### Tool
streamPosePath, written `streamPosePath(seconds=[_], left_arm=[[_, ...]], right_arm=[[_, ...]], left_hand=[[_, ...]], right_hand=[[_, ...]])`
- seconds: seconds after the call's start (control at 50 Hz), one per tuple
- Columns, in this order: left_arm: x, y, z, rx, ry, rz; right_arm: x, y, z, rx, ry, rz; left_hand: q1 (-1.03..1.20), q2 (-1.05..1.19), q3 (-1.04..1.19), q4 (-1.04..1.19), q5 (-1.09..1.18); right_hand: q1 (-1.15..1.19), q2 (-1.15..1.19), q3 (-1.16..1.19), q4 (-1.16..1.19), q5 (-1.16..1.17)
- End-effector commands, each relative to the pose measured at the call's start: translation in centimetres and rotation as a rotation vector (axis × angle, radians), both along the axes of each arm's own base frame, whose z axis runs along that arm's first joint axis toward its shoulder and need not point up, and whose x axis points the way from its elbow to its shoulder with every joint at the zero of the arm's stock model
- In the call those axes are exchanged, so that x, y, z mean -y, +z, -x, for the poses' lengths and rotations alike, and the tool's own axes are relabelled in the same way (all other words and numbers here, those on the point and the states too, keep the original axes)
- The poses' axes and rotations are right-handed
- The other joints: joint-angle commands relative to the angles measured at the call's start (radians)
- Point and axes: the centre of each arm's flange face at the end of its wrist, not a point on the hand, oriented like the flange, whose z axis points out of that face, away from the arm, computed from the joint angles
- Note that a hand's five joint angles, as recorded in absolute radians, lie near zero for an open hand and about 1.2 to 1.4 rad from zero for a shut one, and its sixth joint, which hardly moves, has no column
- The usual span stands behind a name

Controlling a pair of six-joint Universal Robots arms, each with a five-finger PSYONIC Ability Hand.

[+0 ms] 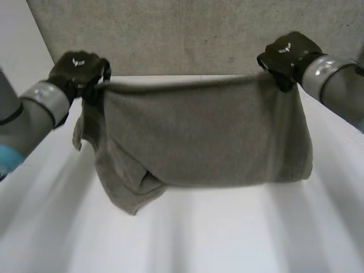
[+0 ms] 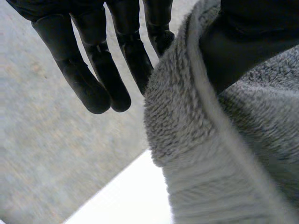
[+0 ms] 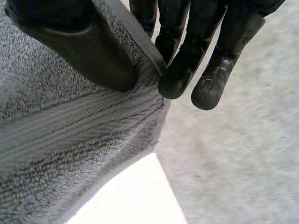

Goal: Fold the towel.

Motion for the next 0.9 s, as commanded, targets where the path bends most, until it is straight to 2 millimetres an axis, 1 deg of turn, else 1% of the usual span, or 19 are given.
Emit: streamPosePath(seconds=[0.02, 0.04, 0.06, 0.14, 0.22, 0.28, 0.38, 0.4, 0.42, 0.46, 0.52, 0.56, 0.58, 0.62, 0.66, 0.7, 0.72, 0.76, 0.9], left_arm=[[4.2, 8.3, 1.2, -0.087, 0.001, 0.327], [4.2, 8.3, 1.2, -0.087, 0.001, 0.328], [4.3, 10.6, 1.3, -0.135, -0.001, 0.418], [4.1, 14.5, 1.0, -0.296, -0.007, 0.567], [3.9, 14.5, 0.7, -0.367, -0.009, 0.549], [4.2, 11.4, 0.6, -0.355, -0.001, 0.451], [3.9, 5.5, 0.1, -0.297, 0.025, 0.289], [3.7, 3.6, -0.1, -0.275, 0.032, 0.243], [3.6, 3.5, -0.1, -0.275, 0.032, 0.243], [3.2, -0.2, -0.7, -0.229, 0.051, 0.166], [2.9, -2.2, -1.1, -0.204, 0.063, 0.129], [1.9, -5.8, -1.3, -0.151, 0.062, 0.075], [1.9, -5.8, -1.3, -0.150, 0.062, 0.075], [0.8, -9.7, -1.3, -0.090, 0.042, 0.029], [0.2, -11.4, -1.3, -0.055, 0.031, 0.011], [-0.3, -12.9, -1.3, -0.022, 0.020, -0.003], [-0.8, -14.1, -1.3, 0.013, 0.013, -0.018], [-1.3, -15.2, -1.4, 0.047, 0.008, -0.035], [-2.1, -16.5, -1.6, 0.124, 0.002, -0.049]], right_arm=[[4.5, 5.8, -3.0, 0.176, -0.045, 0.442], [4.8, 7.5, -3.4, 0.239, -0.049, 0.558], [5.0, 8.6, -3.6, 0.293, -0.053, 0.651], [5.0, 9.8, -3.5, 0.366, -0.051, 0.760], [3.6, 10.0, -3.0, 0.363, -0.037, 0.735], [3.5, 8.7, -3.0, 0.343, -0.037, 0.688], [3.6, 0.9, -2.7, 0.227, -0.014, 0.442], [3.5, 0.9, -2.7, 0.227, -0.014, 0.442], [3.2, -0.9, -2.7, 0.204, 0.003, 0.388], [2.7, -2.6, -2.7, 0.183, 0.022, 0.338], [1.7, -5.8, -2.8, 0.145, 0.058, 0.242], [1.0, -7.3, -2.8, 0.129, 0.075, 0.196], [0.6, -8.8, -2.7, 0.116, 0.083, 0.152], [0.1, -10.2, -2.5, 0.102, 0.094, 0.110], [-0.3, -11.6, -2.3, 0.087, 0.099, 0.068], [-0.8, -15.4, -2.2, 0.057, 0.103, -0.030], [-0.8, -15.4, -2.2, 0.057, 0.103, -0.031], [-1.0, -18.1, -2.0, 0.027, 0.090, -0.099], [-1.6, -18.8, -1.5, 0.014, 0.080, -0.168]], left_hand=[[-0.041, -0.090, -0.151, -0.121, -0.257], [-0.041, -0.090, -0.151, -0.121, -0.257], [-0.041, -0.090, -0.151, -0.121, -0.257], [-0.041, -0.090, -0.151, -0.121, -0.257], [-0.041, -0.090, -0.151, -0.121, -0.257], [-0.041, -0.090, -0.151, -0.121, -0.257], [-0.041, -0.090, -0.151, -0.121, -0.257], [-0.041, -0.090, -0.151, -0.121, -0.257], [-0.041, -0.090, -0.151, -0.121, -0.257], [-0.041, -0.090, -0.151, -0.121, -0.257], [-0.041, -0.090, -0.151, -0.121, -0.257], [-0.041, -0.090, -0.151, -0.121, -0.257], [-0.041, -0.090, -0.151, -0.121, -0.257], [-0.041, -0.090, -0.151, -0.121, -0.257], [-0.041, -0.090, -0.151, -0.121, -0.257], [-0.041, -0.090, -0.151, -0.121, -0.257], [-0.041, -0.090, -0.151, -0.121, -0.257], [-0.041, -0.090, -0.151, -0.121, -0.257], [-0.041, -0.090, -0.151, -0.121, -0.257]], right_hand=[[0.057, 0.058, 0.059, 0.050, 0.048], [0.057, 0.058, 0.059, 0.050, 0.048], [0.057, 0.058, 0.059, 0.050, 0.048], [0.057, 0.058, 0.059, 0.050, 0.048], [0.057, 0.058, 0.059, 0.050, 0.048], [0.057, 0.058, 0.059, 0.050, 0.048], [0.057, 0.058, 0.059, 0.050, 0.048], [0.057, 0.058, 0.059, 0.050, 0.048], [0.057, 0.058, 0.059, 0.050, 0.048], [0.057, 0.058, 0.059, 0.050, 0.048], [0.057, 0.058, 0.059, 0.050, 0.048], [0.057, 0.058, 0.059, 0.050, 0.048], [0.057, 0.058, 0.059, 0.050, 0.048], [0.057, 0.058, 0.059, 0.050, 0.048], [0.057, 0.058, 0.059, 0.050, 0.048], [0.057, 0.058, 0.059, 0.050, 0.048], [0.057, 0.058, 0.059, 0.050, 0.048], [0.057, 0.058, 0.059, 0.050, 0.048], [0.057, 0.058, 0.059, 0.050, 0.048]])
